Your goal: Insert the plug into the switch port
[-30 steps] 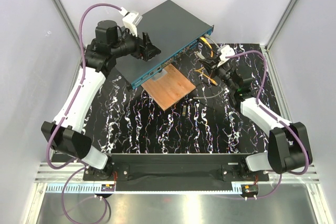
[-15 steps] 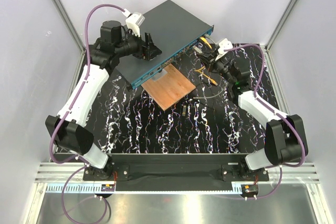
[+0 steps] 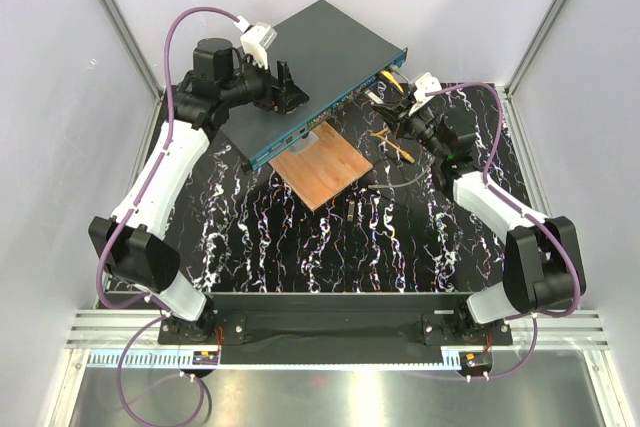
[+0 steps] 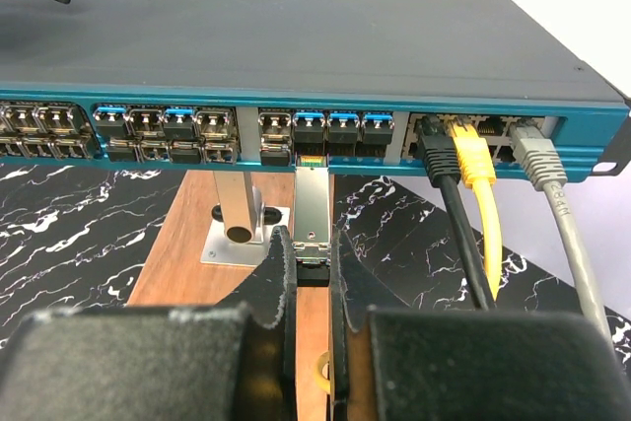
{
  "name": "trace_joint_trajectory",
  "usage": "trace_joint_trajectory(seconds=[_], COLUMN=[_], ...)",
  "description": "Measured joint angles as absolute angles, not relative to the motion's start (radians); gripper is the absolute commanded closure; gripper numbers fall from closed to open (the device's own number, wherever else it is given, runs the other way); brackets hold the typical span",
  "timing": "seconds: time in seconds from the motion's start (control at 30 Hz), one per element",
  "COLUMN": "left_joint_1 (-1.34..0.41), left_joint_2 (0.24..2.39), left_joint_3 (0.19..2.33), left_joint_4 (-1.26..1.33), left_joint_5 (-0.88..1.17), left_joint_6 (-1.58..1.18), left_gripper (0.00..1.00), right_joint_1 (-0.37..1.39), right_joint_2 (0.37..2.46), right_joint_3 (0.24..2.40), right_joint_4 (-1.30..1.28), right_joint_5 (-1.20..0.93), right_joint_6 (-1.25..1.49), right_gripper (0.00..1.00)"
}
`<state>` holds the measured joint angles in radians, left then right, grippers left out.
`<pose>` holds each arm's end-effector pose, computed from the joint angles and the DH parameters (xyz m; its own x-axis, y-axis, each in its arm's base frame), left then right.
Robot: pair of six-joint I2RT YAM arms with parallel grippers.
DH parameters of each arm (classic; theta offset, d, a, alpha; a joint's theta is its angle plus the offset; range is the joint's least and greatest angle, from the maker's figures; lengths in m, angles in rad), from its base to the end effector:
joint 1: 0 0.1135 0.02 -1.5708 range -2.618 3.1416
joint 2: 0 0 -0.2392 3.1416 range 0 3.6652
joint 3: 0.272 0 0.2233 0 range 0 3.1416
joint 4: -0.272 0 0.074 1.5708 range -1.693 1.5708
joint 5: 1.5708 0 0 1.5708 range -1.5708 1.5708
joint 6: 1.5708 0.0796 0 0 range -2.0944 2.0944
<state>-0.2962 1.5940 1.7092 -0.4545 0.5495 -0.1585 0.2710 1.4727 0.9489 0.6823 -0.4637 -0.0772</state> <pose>0.3380 -0.1466 0.3897 -0.4280 -0.0101 -0.9037 0.6607 0.6788 -0.3205 0.3337 0.1297 0.3188 0.2029 -0.0152 -0.9791 -0.6512 0.7446 -0.1465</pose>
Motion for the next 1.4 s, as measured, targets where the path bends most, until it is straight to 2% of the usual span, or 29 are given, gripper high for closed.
trace_joint_trajectory(seconds=[1.4], left_joint_1=[-0.296], left_joint_2=[1.604], left_joint_3=[1.716], left_joint_4=[-0.454], left_joint_5=[0.554], left_joint_6=[-0.159], left_gripper=[0.26], right_joint_1=[0.285], right_joint_2=[1.524], right_joint_3=[1.005], right_joint_4=[0.661], right_joint_5=[-0.484], right_joint_6=[-0.069], right_gripper=[1.0])
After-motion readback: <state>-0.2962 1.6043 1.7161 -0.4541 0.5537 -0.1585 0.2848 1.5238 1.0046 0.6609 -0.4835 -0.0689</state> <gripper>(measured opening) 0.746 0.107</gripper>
